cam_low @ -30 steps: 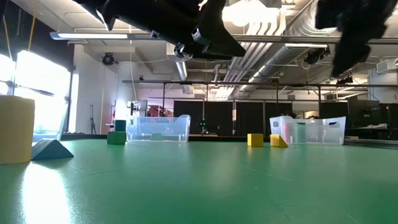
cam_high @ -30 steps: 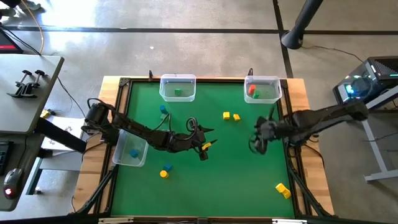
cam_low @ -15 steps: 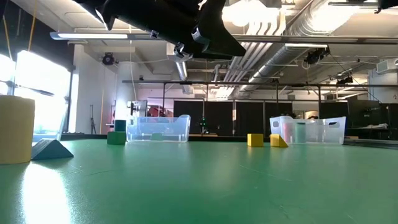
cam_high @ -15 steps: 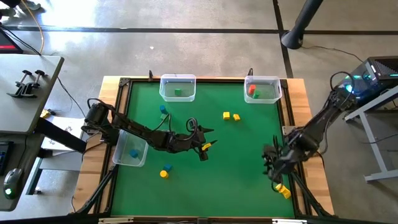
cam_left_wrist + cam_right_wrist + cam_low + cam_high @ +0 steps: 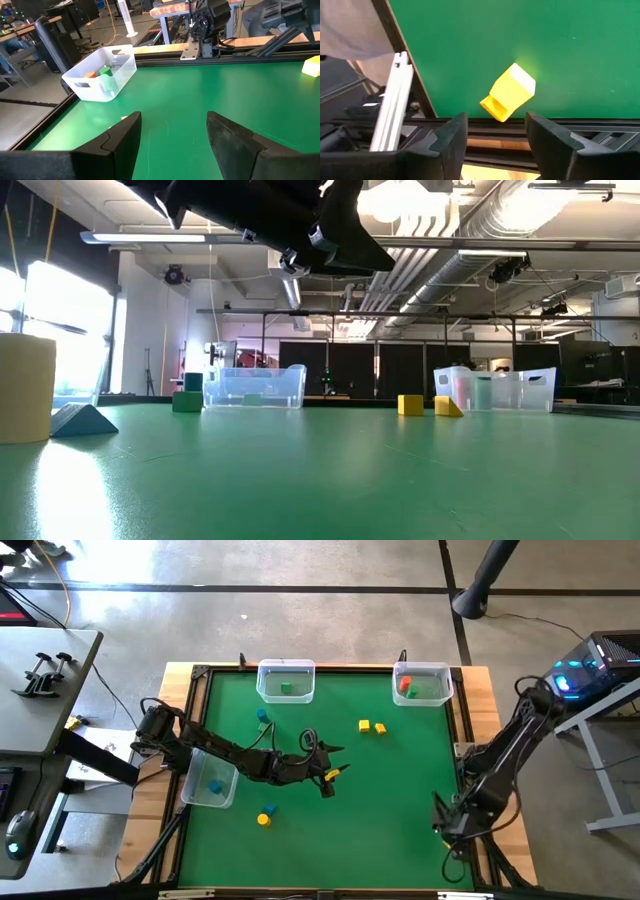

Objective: Sort blocks by size
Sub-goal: Put the yellow square block into the bottom transparent bin

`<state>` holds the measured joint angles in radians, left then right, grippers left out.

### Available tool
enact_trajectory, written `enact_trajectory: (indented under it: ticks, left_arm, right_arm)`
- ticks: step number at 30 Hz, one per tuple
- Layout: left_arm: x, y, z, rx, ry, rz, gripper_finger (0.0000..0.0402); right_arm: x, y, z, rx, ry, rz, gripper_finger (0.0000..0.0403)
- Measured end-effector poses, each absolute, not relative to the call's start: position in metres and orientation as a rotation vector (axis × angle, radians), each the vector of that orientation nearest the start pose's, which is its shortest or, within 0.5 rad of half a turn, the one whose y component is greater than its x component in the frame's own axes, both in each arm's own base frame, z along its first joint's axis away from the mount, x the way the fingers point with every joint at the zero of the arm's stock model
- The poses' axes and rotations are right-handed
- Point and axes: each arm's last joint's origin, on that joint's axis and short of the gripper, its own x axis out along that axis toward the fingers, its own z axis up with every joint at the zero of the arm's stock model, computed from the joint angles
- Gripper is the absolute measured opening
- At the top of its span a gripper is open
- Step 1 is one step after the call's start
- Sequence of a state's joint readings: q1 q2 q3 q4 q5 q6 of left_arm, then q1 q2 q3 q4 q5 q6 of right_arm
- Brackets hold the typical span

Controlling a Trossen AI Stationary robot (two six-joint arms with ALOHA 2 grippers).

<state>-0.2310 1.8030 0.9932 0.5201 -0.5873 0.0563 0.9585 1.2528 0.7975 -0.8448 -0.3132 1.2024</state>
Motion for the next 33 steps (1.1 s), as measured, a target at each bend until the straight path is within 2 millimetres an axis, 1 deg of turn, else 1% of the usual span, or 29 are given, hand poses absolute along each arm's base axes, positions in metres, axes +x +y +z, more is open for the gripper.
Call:
enact_trajectory:
  ticks: [3,7,10,13,17,20,22,29,33]
  left_arm:
    - [0.375,-0.072,0.198,0.171,0.277,0.346,0.0210]
    - [0.375,-0.072,0.198,0.172,0.278,0.345,0.0210]
    - [0.375,-0.072,0.198,0.173,0.281,0.345,0.0210]
    - [0.374,-0.072,0.197,0.174,0.284,0.345,0.0211]
    - [0.374,-0.072,0.197,0.174,0.284,0.345,0.0210]
    - [0.374,-0.072,0.197,0.175,0.285,0.345,0.0210]
    - [0.374,-0.072,0.197,0.175,0.285,0.345,0.0210]
    - [0.374,-0.072,0.197,0.175,0.285,0.345,0.0210]
    - [0.374,-0.072,0.197,0.175,0.285,0.345,0.0210]
  right_arm:
    - [0.114,0.179,0.204,0.442,1.704,0.140,0.0195]
    - [0.117,0.181,0.196,0.343,1.694,0.177,0.0195]
    - [0.118,0.184,0.188,0.302,1.726,0.162,0.0204]
    - [0.120,0.187,0.179,0.263,1.754,0.147,0.0226]
    - [0.121,0.190,0.171,0.208,1.777,0.168,0.0267]
    - [0.121,0.192,0.168,0.164,1.790,0.213,0.0293]
    - [0.118,0.194,0.166,0.126,1.791,0.248,0.0303]
    - [0.106,0.202,0.161,-0.012,1.765,0.308,0.0307]
    - [0.101,0.206,0.155,-0.091,1.729,0.285,0.0307]
